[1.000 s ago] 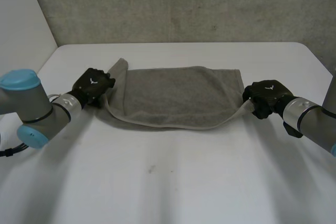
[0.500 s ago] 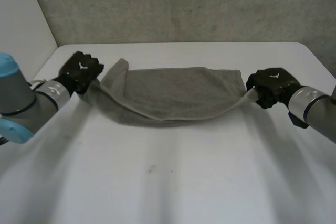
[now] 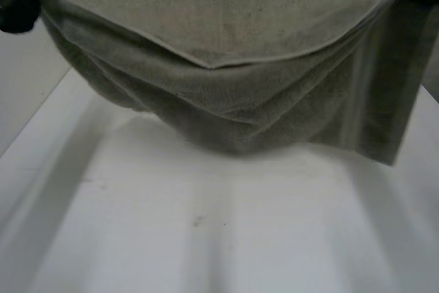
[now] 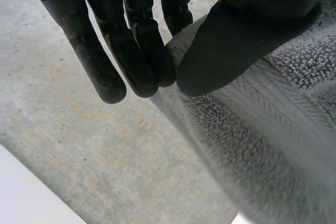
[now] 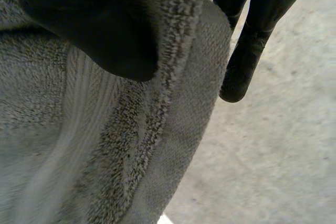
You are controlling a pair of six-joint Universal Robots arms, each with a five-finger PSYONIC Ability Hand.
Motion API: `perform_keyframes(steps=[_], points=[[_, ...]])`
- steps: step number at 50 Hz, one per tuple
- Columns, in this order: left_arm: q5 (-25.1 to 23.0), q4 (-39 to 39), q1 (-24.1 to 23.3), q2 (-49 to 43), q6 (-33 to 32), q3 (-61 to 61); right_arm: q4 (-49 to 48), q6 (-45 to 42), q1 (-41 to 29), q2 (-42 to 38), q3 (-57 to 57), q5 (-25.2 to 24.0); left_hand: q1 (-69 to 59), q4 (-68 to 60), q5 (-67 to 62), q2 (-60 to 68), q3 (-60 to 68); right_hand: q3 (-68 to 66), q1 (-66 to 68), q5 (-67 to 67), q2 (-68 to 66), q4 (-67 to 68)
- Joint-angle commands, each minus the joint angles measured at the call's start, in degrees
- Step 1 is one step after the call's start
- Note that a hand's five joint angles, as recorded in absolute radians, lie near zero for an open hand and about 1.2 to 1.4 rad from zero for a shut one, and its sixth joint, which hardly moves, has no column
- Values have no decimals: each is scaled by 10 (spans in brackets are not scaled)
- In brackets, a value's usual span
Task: Fold the towel.
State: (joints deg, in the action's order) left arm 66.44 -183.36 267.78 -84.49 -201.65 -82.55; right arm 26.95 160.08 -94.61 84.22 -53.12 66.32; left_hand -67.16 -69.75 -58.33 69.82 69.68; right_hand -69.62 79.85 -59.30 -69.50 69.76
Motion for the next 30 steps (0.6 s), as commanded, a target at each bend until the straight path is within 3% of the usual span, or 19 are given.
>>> perform_keyframes(steps=[1, 11, 14, 16, 22, 26, 28, 30], points=[[-2, 100, 11, -32, 34, 27, 160, -31, 32, -130, 125, -1, -128, -103, -117, 102, 103, -104, 2, -107, -105, 102], [3, 134, -9, -223, 32, 87, 176, -89, -5, -261, 171, 28, -128, -103, -117, 102, 103, -104, 2, -107, -105, 102], [11, 134, -27, -300, 32, 165, 129, -72, -28, -308, 231, 53, -128, -103, -117, 102, 103, -104, 2, -107, -105, 102], [36, 136, -47, -365, 38, 278, 96, -60, -44, -332, 266, 64, -128, -103, -117, 102, 103, -104, 2, -107, -105, 102], [71, 122, -59, -412, 67, 452, -69, 28, -57, -368, 382, 79, -128, -103, -117, 102, 103, -104, 2, -107, -105, 102], [94, 77, -61, -418, 127, 547, -192, 101, -55, -345, 391, 100, -128, -103, -117, 102, 103, -104, 2, -107, -105, 102], [117, 27, -64, -407, 193, 574, -213, 120, -54, -333, 390, 107, -128, -103, -117, 102, 103, -104, 2, -107, -105, 102], [127, 14, -65, -399, 214, 572, -213, 132, -52, -324, 384, 107, -128, -103, -117, 102, 103, -104, 2, -107, -105, 102]])
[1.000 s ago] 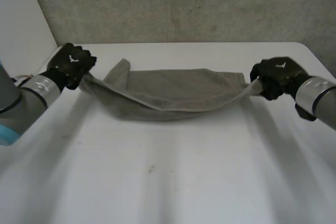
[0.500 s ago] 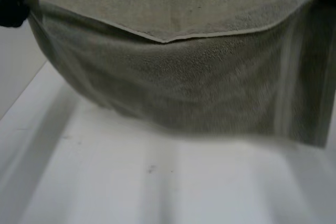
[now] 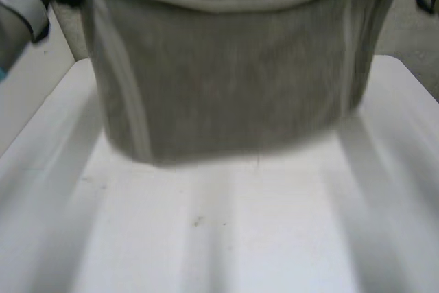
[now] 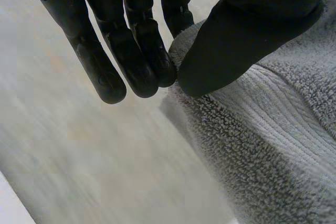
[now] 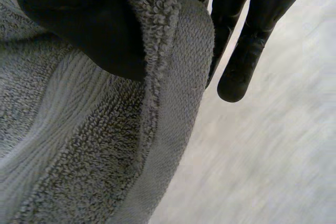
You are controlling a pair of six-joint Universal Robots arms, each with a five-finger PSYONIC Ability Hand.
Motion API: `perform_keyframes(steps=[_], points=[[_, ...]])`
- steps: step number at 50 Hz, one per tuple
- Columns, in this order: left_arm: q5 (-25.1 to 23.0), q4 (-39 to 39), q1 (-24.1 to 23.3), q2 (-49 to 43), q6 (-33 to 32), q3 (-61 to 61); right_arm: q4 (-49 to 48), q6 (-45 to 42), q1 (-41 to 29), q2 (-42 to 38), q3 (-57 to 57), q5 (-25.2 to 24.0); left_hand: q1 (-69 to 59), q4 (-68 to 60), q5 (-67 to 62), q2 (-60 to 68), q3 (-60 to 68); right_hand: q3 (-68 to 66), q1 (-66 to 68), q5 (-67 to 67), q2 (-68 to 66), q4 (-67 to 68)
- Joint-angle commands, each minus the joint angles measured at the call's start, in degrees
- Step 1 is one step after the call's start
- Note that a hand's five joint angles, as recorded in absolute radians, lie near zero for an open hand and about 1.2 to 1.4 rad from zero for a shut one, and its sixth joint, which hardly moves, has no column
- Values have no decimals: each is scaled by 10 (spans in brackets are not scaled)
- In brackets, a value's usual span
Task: Fold the towel.
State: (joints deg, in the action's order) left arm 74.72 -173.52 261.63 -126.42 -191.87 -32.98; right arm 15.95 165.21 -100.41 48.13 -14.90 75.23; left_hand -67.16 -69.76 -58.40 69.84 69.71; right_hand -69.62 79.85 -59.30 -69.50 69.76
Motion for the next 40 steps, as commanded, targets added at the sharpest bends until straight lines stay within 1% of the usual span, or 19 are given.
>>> perform_keyframes(steps=[1, 7, 9, 12, 13, 15, 16, 18, 19, 20, 21, 23, 24, 26, 32, 34, 35, 37, 40], points=[[52, -93, -3, 27, 130, 71, -93, 85, 7, 41, -6, 12, -128, -102, -116, 102, 103, -104, 1, -107, -105, 102], [56, -83, -3, 41, 135, -9, -20, 76, 10, 37, -45, -32, -128, -102, -116, 102, 103, -104, 1, -107, -105, 102], [53, -88, -2, 50, 135, -97, 14, 48, 10, 21, -88, -71, -128, -102, -116, 102, 103, -104, 1, -107, -105, 102], [48, -95, 1, 52, 135, -181, 27, -6, 9, 3, -139, -89, -128, -102, -116, 102, 103, -104, 1, -107, -105, 102], [48, -96, 1, 52, 135, -182, 27, -6, 9, 3, -139, -89, -128, -102, -116, 102, 103, -104, 1, -107, -105, 102], [45, -121, 4, 49, 134, -264, 22, -62, 9, -9, -215, -94, -128, -102, -116, 102, 103, -104, 1, -107, -105, 102], [45, -121, 4, 49, 134, -264, 22, -62, 9, -9, -216, -94, -128, -102, -116, 102, 103, -104, 1, -107, -105, 102], [45, -162, 5, 46, 130, -346, 9, -109, 10, -25, -288, -97, -128, -102, -116, 102, 103, -104, 1, -107, -105, 102], [45, -162, 5, 46, 130, -346, 9, -110, 10, -25, -289, -97, -128, -102, -116, 102, 103, -104, 1, -107, -105, 102], [43, -187, 5, 43, 123, -384, -4, -127, 10, -40, -317, -96, -128, -102, -116, 102, 103, -104, 1, -107, -105, 102], [43, -187, 5, 43, 123, -384, -4, -127, 10, -40, -318, -96, -128, -102, -116, 102, 103, -104, 1, -107, -105, 102], [35, -235, 5, 41, 95, -448, -42, -142, 10, -62, -368, -93, -128, -102, -116, 102, 103, -104, 1, -107, -105, 102], [35, -235, 5, 41, 95, -448, -42, -142, 10, -62, -369, -93, -128, -102, -116, 102, 103, -104, 1, -107, -105, 102], [25, -266, 6, 43, 63, -492, -72, -142, 11, -68, -411, -92, -128, -102, -116, 102, 103, -104, 1, -107, -105, 102], [17, -276, 11, 56, 39, -517, -106, -138, 19, -48, -471, -91, -128, -102, -116, 102, 103, -104, 1, -107, -105, 102], [17, -276, 16, 70, 40, -524, -123, -133, 26, -18, -506, -93, -128, -102, -116, 102, 103, 51, -153, 48, 50, -52], [17, -276, 16, 70, 40, -524, -123, -133, 26, -18, -507, -93, -128, -102, -116, 102, 103, 52, -154, 49, 51, -53], [16, -276, 19, 80, 40, -529, -145, -128, 31, 5, -542, -95, -128, -102, -116, 102, 103, 163, -265, 159, 161, -164], [16, -276, 19, 85, 40, -531, -154, -127, 32, 16, -559, -95, -128, -102, -116, 102, 103, 203, -306, 200, 202, -205]])
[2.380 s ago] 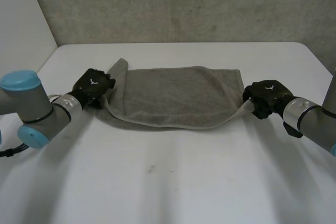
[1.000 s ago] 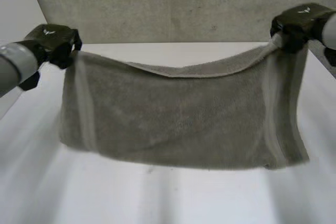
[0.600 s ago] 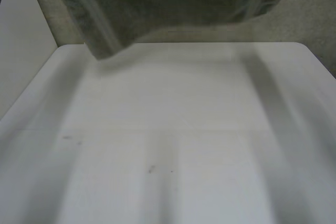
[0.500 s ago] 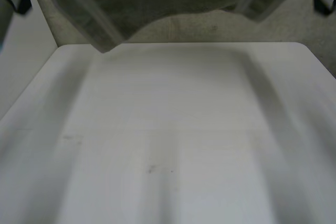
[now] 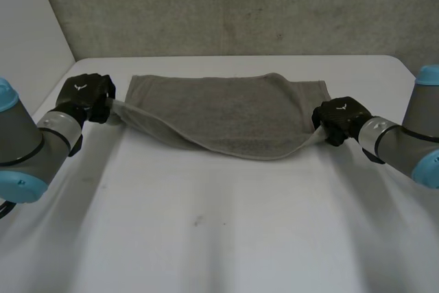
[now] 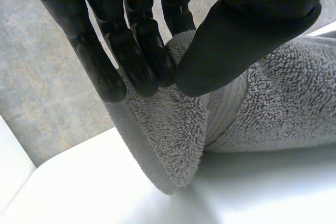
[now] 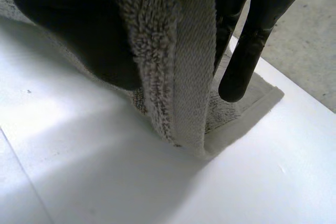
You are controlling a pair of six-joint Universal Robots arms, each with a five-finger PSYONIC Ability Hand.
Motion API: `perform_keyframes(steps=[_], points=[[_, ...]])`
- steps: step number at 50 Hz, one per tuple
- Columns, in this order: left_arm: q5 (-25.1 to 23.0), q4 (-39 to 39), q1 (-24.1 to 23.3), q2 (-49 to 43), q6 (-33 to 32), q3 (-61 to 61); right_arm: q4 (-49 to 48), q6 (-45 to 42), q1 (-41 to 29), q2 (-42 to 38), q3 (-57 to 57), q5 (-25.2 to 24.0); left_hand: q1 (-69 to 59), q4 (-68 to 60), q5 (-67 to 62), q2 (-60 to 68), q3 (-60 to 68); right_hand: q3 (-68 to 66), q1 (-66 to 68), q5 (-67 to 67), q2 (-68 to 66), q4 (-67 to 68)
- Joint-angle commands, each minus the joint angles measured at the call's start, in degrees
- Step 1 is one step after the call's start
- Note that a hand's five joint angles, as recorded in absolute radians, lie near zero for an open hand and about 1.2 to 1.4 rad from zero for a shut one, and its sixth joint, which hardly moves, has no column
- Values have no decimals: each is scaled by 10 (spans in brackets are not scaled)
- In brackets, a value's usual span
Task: Fold the towel.
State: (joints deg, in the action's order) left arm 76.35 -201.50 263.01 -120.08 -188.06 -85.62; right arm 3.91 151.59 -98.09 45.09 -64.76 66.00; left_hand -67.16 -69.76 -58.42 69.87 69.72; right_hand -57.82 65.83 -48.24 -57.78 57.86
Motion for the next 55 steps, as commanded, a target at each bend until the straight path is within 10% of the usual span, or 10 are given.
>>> perform_keyframes(steps=[1, 55], points=[[-1, 4, 5, 25, 1, -7, -40, 9, 11, 58, -76, -3, -128, -102, -116, 101, 103, 92, -172, 96, 92, -93], [1, 5, 3, 48, 5, -24, -73, -32, 11, 167, -292, 22, -128, -102, -116, 101, 103, 209, -289, 213, 208, -209]])
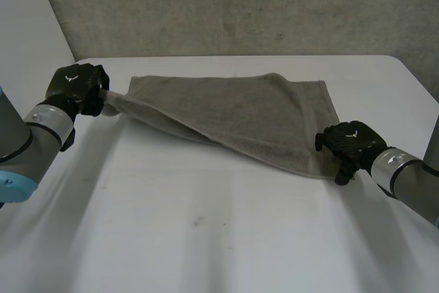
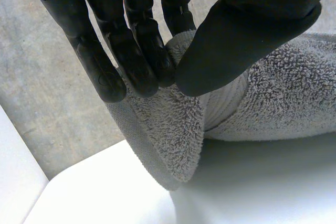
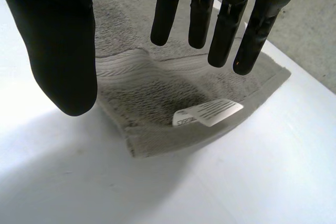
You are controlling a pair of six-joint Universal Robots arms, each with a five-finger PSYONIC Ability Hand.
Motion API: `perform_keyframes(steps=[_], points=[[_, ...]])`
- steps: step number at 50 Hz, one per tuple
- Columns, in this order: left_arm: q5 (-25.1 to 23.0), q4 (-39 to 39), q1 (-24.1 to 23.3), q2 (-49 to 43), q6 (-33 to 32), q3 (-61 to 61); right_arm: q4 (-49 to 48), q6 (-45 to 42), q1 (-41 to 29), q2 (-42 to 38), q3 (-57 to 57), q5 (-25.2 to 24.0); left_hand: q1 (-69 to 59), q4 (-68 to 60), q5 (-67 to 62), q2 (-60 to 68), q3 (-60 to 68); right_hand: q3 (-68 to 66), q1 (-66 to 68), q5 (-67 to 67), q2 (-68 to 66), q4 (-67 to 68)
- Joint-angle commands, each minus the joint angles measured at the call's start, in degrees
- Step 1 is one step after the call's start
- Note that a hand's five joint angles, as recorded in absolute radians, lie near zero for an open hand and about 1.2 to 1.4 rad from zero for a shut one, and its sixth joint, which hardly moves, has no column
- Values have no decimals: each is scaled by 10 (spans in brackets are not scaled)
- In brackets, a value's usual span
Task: Fold the towel.
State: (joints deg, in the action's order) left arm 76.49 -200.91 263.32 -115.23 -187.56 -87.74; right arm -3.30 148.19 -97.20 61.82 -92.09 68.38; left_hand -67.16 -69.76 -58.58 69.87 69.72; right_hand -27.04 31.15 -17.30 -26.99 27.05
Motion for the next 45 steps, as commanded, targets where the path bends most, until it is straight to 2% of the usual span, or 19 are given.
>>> perform_keyframes(steps=[1, 12, 27, 30, 31, 32, 33, 39, 45], points=[[0, 0, 0, -1, 0, -4, -4, 4, 5, 0, -22, -4, -128, -102, -114, 101, 103, -128, 87, -125, -128, 128], [0, -1, 1, -1, 1, -4, -47, 3, 10, -25, -21, -6, -128, -102, -114, 101, 103, -264, 223, -262, -265, 264], [0, -3, 2, -2, 1, -4, -51, 1, 10, -50, 1, -4, -128, -102, -114, 101, 103, -269, 228, -267, -270, 269], [0, -3, 2, -2, 1, -4, -51, 1, 10, -55, 3, -4, -128, -102, -114, 101, 103, -332, 291, -329, -332, 332], [0, -3, 2, -2, 1, -4, -53, 1, 10, -56, 6, -4, -128, -102, -114, 101, 103, -422, 381, -419, -422, 422], [0, -3, 2, -2, 1, -4, -53, 1, 10, -56, 6, -4, -128, -102, -114, 101, 103, -423, 381, -420, -423, 422], [0, -3, 2, -3, 1, -4, -57, 2, 10, -56, 8, -4, -128, -102, -114, 101, 103, -529, 487, -526, -529, 528], [0, -2, 1, -1, 1, -5, -93, 20, 10, -26, 6, 9, -128, -102, -114, 101, 103, -530, 488, -527, -530, 529], [1, 2, -4, 5, 0, -10, -90, 48, 9, 14, 6, 11, -128, -102, -114, 101, 103, -530, 488, -527, -530, 529]])
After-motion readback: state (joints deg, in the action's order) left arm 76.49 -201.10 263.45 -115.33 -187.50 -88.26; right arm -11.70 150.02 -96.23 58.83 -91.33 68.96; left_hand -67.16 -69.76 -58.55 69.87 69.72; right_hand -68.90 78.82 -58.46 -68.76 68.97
